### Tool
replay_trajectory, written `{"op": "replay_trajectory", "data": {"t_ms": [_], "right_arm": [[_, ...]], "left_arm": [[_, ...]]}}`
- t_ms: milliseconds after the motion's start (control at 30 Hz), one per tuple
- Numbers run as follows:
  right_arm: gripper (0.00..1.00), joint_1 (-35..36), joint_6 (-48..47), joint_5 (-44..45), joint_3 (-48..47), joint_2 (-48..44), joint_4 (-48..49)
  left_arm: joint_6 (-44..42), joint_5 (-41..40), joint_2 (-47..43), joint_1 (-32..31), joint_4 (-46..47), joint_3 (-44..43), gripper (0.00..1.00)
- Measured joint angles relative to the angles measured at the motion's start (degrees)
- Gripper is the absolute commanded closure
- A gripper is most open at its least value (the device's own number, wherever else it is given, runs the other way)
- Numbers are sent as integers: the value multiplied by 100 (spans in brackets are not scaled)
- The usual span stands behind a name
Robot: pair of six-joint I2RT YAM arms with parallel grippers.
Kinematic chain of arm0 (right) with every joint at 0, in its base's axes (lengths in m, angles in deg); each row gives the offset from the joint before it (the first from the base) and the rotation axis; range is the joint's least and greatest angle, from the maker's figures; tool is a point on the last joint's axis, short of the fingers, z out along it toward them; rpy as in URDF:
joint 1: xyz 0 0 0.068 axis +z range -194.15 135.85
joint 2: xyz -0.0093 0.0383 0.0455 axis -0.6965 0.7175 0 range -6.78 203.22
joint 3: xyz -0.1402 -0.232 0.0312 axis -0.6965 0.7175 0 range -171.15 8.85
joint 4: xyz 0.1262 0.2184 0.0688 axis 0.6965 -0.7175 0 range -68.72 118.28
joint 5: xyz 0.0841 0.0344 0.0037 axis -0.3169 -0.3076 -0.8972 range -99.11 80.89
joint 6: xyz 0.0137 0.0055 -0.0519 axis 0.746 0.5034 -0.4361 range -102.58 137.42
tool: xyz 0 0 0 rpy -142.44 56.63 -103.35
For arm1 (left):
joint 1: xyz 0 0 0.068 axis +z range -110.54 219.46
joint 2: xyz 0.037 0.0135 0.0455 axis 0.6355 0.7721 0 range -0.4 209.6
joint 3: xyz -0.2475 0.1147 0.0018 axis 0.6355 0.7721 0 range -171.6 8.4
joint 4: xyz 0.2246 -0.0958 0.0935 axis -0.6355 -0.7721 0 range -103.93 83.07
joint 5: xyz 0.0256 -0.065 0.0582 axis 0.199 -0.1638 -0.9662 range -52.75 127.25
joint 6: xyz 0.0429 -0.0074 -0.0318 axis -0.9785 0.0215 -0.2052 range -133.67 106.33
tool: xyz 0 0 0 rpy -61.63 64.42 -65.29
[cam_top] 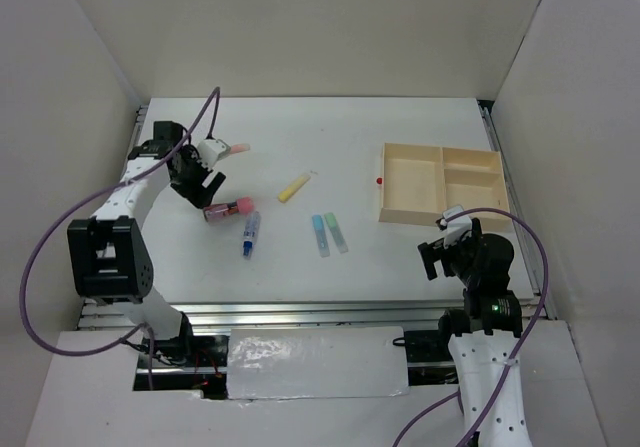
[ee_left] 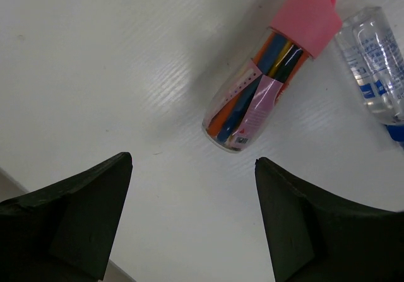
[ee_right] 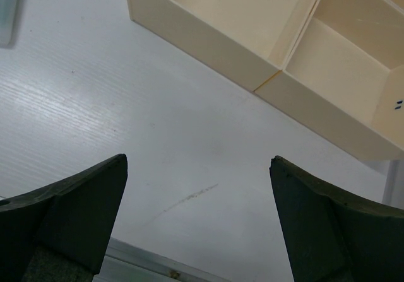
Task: Sort the stationery into containers
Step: Pick up the pen from the center of the board.
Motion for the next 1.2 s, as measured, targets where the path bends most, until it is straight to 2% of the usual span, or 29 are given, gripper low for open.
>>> {"op": "replay_trajectory", "data": {"t_ms": [267, 467, 733, 800, 900, 933, 967, 1033, 1133, 1200], "right_arm": [[0, -39, 2, 28, 0, 61, -2], [0, -52, 61, 92, 0, 61, 7], [0, -55, 348, 341, -111, 63, 98], [0, -59, 402, 334, -197, 114, 116], [1, -63, 466, 201, -409, 393, 138], [1, -63, 474, 140, -492, 498, 157], [1, -63, 474, 59, -599, 625, 155], [2, -63, 426, -114, -791, 850, 227], [3, -63, 243, -396, -1032, 1099, 345], [4, -63, 83, -579, -1152, 1202, 387]], "left_arm": [[-610, 682, 1010, -2, -848, -693, 11], [-866, 903, 1215, -142, -1060, -662, 14], [-870, 793, 1386, -251, -754, -120, 22], [-848, 682, 1408, -251, -667, 20, 28], [-841, 588, 1436, -251, -562, 129, 48], [-807, 577, 1440, -251, -553, 131, 48], [-789, 575, 1440, -251, -544, 133, 56], [-721, 560, 1440, -251, -531, 133, 64], [-715, 564, 1451, -249, -568, 107, 83], [-710, 584, 1512, -232, -691, -9, 87]]}}
